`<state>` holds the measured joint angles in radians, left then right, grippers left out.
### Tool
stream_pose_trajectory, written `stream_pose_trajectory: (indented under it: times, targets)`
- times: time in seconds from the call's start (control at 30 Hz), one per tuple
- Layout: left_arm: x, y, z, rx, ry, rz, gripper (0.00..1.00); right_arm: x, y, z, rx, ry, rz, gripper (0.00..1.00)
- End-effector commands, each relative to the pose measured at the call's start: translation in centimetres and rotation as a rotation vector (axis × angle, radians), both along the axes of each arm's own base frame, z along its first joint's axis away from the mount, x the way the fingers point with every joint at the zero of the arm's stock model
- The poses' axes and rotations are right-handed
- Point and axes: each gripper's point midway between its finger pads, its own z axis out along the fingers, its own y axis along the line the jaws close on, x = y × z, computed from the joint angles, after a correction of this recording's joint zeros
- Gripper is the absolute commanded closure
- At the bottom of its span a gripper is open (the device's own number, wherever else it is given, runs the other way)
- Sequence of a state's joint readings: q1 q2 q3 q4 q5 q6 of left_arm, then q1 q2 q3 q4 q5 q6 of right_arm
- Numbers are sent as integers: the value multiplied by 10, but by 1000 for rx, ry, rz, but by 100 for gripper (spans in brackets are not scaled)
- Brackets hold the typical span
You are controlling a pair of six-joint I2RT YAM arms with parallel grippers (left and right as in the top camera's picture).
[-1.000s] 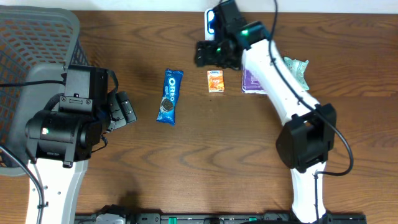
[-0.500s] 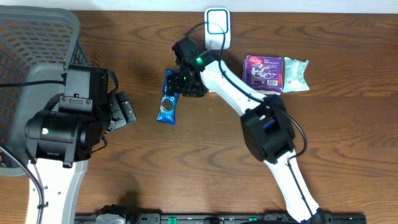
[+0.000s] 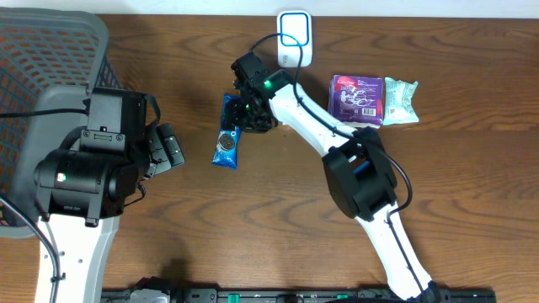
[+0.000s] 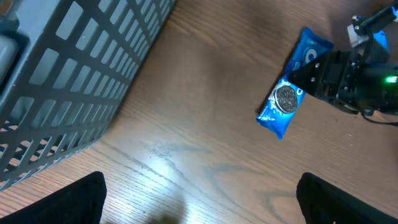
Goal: Scan the item barcode
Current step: 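Reach the right gripper left and grasp the blue Oreo pack, then lift the Oreo pack and swing it toward the scanner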
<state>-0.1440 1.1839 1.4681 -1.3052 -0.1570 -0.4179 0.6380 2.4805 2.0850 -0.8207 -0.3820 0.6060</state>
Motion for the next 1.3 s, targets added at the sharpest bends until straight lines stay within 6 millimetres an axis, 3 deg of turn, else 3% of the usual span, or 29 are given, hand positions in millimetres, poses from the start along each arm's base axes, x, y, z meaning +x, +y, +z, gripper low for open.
stream_pose_trajectory:
  times: [0.0, 0.07, 0.17, 0.37, 0.5, 0.67, 0.8, 0.9, 1.03, 1.27]
  targets:
    - [1, 3, 2, 12, 0, 5, 2, -16, 8, -25, -17, 50, -3, 45]
    - [1, 3, 2, 12, 0, 5, 2, -19, 8, -30, -21, 50, 0, 58]
    - [1, 3, 2, 12, 0, 5, 2, -16, -2, -36, -71, 26, -6, 98]
    - [1, 3, 2, 12, 0, 5, 2, 1, -32, -21, -194, -71, 32, 99]
    - [1, 3, 2, 12, 0, 5, 2, 26, -74, 25, -427, -255, -3, 99]
    - [1, 3, 2, 12, 0, 5, 2, 45, -105, 93, -651, -498, -83, 99]
    - [1, 3, 2, 12, 0, 5, 2, 50, -117, 124, -819, -655, -139, 99]
    - [1, 3, 2, 12, 0, 5, 2, 50, -119, 132, -936, -738, -154, 99]
    - [1, 3, 2, 12, 0, 5, 2, 46, -109, 124, -1028, -802, -137, 99]
    - [1, 3, 2, 12, 0, 5, 2, 30, -74, 61, -1004, -743, -17, 99]
